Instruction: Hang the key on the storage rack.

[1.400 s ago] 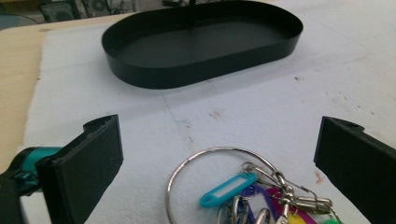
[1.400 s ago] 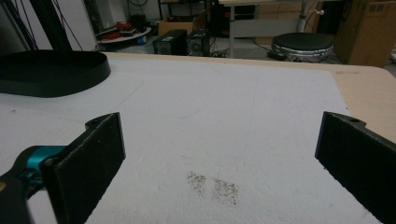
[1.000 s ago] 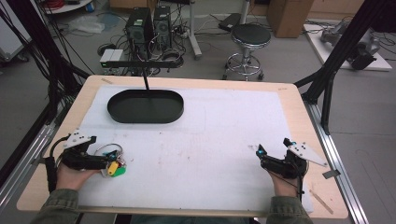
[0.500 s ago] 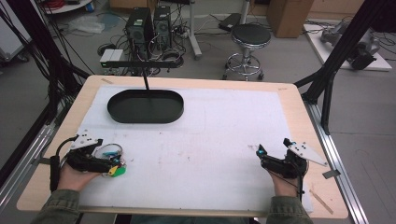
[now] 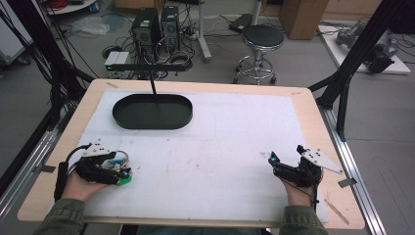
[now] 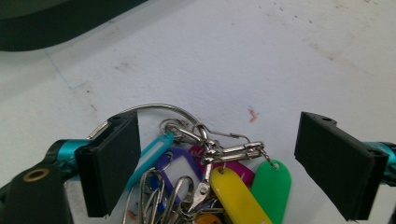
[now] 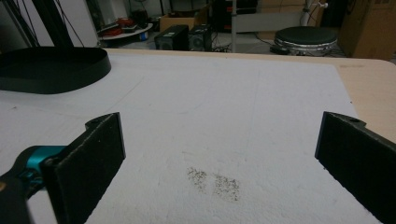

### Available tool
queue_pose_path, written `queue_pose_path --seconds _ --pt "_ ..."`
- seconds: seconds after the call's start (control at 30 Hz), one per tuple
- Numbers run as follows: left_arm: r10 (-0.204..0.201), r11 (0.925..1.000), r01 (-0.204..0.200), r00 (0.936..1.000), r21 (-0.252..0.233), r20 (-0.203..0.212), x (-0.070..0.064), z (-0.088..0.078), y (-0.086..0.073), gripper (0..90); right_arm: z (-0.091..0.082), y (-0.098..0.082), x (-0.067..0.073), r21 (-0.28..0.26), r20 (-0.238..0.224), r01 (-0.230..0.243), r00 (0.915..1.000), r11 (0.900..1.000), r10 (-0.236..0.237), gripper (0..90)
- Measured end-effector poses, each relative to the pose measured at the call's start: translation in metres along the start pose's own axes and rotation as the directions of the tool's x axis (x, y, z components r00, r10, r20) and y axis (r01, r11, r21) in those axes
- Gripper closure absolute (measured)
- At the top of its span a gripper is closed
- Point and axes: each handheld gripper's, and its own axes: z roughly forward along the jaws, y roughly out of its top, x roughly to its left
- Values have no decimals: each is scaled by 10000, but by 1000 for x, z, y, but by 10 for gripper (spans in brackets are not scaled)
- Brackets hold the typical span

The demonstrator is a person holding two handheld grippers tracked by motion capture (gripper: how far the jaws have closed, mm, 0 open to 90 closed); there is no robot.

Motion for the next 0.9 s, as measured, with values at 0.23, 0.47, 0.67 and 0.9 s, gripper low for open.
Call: queue_pose_path --seconds 0.23,0.47,0.67,0.9 --pt "81 9996 -85 9999 263 153 0 1 0 211 1 0 0 57 -28 -3 10000 10000 3 5" --pt "35 9991 -41 9999 415 145 0 3 -1 251 0 0 0 88 -18 -36 10000 10000 36 4" --pt "62 9980 -72 9998 632 168 2 1 -2 366 1 0 -1 79 -7 -16 10000 10000 16 5" --pt "-24 9968 12 9999 804 142 4 -1 -2 471 0 0 -1 87 -8 -32 10000 10000 32 5"
